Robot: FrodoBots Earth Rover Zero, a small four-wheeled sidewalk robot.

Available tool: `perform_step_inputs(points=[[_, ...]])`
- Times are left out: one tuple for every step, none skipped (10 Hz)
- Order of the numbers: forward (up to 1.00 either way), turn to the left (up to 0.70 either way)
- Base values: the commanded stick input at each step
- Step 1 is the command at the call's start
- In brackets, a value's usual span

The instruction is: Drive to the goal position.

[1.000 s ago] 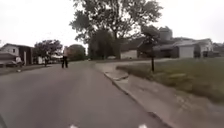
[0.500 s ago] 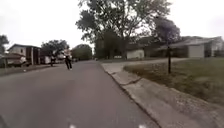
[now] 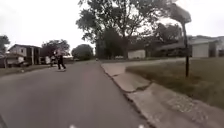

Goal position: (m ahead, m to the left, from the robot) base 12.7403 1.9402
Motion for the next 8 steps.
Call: perform_step_inputs(points=[[1.00,0.08],[1.00,0.24],[1.00,0.40],[1.00,0.40],[1.00,0.39],[1.00,0.37],[1.00,0.35],[1.00,0.34]])
